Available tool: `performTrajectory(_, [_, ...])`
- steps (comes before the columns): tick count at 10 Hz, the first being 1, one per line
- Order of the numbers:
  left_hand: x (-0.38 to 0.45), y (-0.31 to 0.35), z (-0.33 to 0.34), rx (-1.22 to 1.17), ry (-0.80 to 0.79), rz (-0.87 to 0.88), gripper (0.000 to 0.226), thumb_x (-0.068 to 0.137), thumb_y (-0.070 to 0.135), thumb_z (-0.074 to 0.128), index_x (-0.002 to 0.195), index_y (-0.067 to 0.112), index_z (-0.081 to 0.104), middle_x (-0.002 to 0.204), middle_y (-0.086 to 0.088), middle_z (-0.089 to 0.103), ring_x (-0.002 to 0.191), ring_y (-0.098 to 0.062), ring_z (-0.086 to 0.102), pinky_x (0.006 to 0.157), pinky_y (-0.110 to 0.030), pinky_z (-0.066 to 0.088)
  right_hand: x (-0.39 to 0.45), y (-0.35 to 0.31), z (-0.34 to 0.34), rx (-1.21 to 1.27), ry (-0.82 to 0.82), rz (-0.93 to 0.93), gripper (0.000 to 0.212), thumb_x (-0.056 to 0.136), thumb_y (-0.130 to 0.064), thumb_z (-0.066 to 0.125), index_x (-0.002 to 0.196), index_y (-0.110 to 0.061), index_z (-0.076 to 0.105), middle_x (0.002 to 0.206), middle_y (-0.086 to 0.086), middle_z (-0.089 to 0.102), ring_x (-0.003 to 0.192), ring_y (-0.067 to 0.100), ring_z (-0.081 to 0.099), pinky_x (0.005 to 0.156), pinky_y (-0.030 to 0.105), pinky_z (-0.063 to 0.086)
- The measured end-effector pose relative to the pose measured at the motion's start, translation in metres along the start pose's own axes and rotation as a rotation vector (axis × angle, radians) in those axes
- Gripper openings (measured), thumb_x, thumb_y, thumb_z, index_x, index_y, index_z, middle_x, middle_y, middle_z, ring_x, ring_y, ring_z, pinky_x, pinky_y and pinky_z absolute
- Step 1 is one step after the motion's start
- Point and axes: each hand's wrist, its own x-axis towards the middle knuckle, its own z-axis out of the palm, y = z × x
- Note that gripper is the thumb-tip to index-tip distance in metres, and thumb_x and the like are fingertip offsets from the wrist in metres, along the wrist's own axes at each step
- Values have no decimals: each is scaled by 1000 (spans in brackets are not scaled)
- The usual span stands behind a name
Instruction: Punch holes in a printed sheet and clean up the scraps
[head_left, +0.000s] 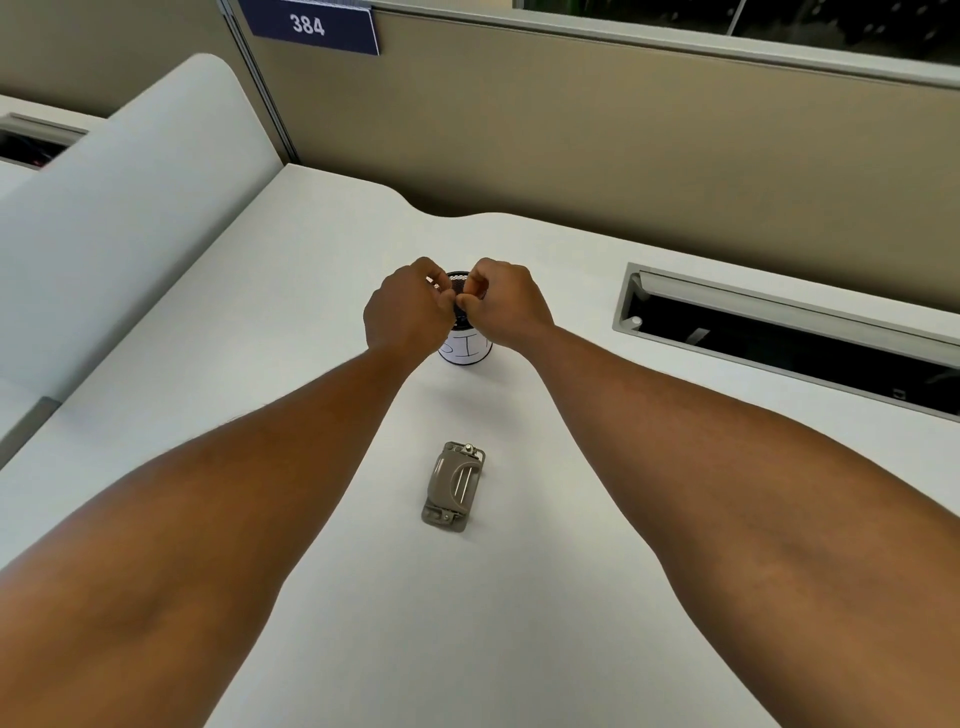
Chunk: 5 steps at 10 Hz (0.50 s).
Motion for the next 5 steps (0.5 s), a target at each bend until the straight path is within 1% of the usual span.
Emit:
performTrajectory(1, [-8,4,-5,-1,-4,14,19,89,21,52,98,27,67,99,4,70,79,-16,58,63,-26,41,-9,-2,-5,17,-8,16,5,82,-16,64,83,-12,59,91,7,67,84,26,61,70,37,52])
performTrajectory(2, [-19,11,-11,-23,-13,8,20,87,20,54,97,26,70,97,5,71,80,-16,60,62,-25,40,-19,-1,-12,51,-20,23,10,83,-17,63,77,-15,54,88,6,66,84,28,62,72,40,53])
performTrajectory(3, [-29,19,-17,-36,-1,7,10,86,30,59,90,27,68,90,9,70,79,-15,62,63,-25,43,-32,1,-23,79,-21,41,9,83,-18,62,78,-13,57,89,6,67,86,27,62,75,42,54])
performTrajectory(4, [-41,31,-21,-17,4,35,17,87,43,59,85,27,64,83,10,65,76,-14,59,64,-27,44,-49,5,-35,102,-8,46,9,85,-22,61,81,-13,59,88,5,68,84,26,62,75,42,54])
performTrajectory(5, [-54,41,-21,-8,0,92,23,90,48,57,84,26,60,81,9,63,76,-15,58,65,-28,44,-66,12,-45,127,28,60,11,88,-25,58,82,-15,59,89,5,68,84,26,62,74,41,53])
